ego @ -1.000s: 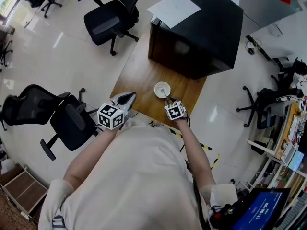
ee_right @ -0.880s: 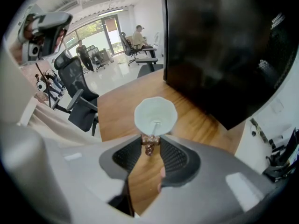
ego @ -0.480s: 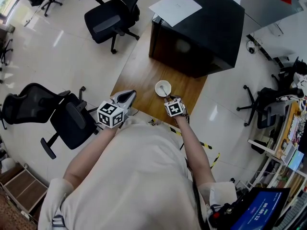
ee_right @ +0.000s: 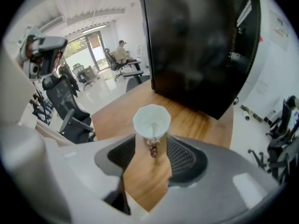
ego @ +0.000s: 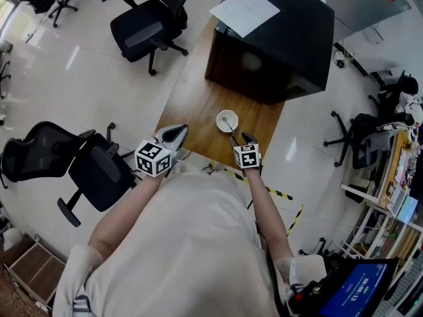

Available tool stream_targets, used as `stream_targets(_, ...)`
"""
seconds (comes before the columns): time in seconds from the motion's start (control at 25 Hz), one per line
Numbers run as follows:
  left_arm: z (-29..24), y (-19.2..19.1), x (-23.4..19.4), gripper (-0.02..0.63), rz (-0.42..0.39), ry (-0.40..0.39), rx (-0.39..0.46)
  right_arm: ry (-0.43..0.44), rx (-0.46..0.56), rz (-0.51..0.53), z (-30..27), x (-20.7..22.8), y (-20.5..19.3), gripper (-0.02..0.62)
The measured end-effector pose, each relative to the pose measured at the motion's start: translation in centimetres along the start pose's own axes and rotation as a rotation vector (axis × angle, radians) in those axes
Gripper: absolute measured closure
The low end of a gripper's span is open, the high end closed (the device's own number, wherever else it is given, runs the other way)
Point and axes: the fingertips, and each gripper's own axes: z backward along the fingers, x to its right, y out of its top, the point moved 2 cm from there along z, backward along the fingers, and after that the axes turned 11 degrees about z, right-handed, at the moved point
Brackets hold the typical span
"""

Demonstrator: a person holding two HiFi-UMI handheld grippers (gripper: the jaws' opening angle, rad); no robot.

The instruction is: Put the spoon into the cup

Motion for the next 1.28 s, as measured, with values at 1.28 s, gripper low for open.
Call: stream_targets(1.28,4.1,-3.6,-5.9,0.606,-0.068,-0.141,-0.122,-0.092,0.378,-0.531,6.1,-10.6,2.2,0.467)
